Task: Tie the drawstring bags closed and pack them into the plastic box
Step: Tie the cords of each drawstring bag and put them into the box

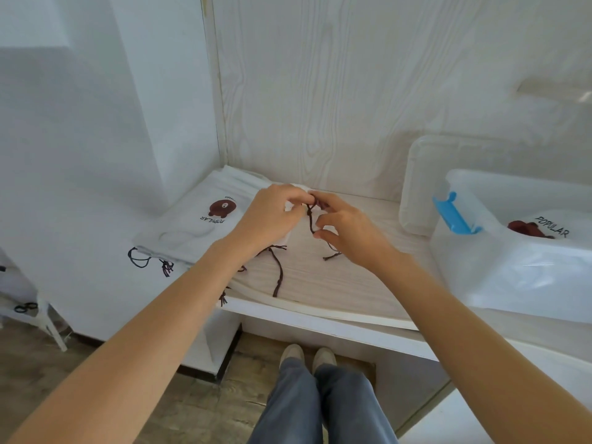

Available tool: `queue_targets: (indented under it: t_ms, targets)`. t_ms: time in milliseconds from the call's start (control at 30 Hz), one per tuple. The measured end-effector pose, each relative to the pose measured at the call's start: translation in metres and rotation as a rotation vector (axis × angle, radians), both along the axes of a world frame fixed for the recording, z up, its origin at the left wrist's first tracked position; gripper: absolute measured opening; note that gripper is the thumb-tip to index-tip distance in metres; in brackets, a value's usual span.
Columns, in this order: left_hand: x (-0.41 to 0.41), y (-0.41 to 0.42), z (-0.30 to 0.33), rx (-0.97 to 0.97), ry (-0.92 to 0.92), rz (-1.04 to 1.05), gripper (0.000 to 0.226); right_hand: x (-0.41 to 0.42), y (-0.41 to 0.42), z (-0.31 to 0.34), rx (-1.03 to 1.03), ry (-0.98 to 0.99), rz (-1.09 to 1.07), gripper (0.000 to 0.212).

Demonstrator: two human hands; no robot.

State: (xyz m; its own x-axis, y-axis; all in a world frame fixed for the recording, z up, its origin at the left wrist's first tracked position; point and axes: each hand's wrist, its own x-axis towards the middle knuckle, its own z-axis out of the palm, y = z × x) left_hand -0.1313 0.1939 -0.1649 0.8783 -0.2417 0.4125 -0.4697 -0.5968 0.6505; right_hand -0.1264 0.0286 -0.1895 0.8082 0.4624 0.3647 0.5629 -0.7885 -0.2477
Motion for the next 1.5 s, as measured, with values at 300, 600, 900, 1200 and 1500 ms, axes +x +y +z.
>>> queue_targets:
  t_ms: [300,600,900,1200,1500]
  targets:
    - [0.015,0.035,0.006,0.551,-0.375,0.242,0.017,0.006,-0.003,-0.001,0.102,0.027,-0.135,0.016]
    - [0.010,0.023,-0.004,-0.478,0.274,0.026,0.025,0.005,0.003,-0.001,0.271,0.234,-0.195,0.012]
    - [0.007,0.001,-0.002,-1.091,0.610,-0.169,0.039,0.001,0.009,0.003,0.340,0.401,-0.211,0.014]
    - [0.014,-0.009,-0.027,-0.933,0.505,-0.006,0.044,0.007,0.003,0.009,1.717,1.134,-0.084,0.037]
    - [0.014,-0.003,-0.026,-0.736,0.402,0.023,0.048,0.013,0.013,0.007,1.597,0.752,-0.100,0.025]
